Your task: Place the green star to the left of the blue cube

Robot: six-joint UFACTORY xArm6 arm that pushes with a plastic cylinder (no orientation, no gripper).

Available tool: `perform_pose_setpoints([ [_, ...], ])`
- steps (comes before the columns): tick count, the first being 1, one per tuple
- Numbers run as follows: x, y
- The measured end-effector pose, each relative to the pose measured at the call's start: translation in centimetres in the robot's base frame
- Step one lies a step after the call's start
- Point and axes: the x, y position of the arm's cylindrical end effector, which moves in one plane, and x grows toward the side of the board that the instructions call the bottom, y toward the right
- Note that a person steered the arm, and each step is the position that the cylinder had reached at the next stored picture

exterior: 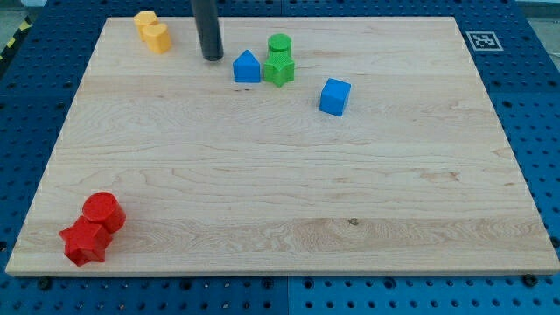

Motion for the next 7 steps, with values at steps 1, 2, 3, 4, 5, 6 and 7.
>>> perform_pose_setpoints([
  [1, 0.0, 2.9],
  [2, 0.0, 4.6],
  [3, 0.0, 5.6],
  [4, 0.5, 6.6],
  [5, 3.2, 7.4],
  [6, 3.4, 8.0],
  [7, 3.6, 8.1],
])
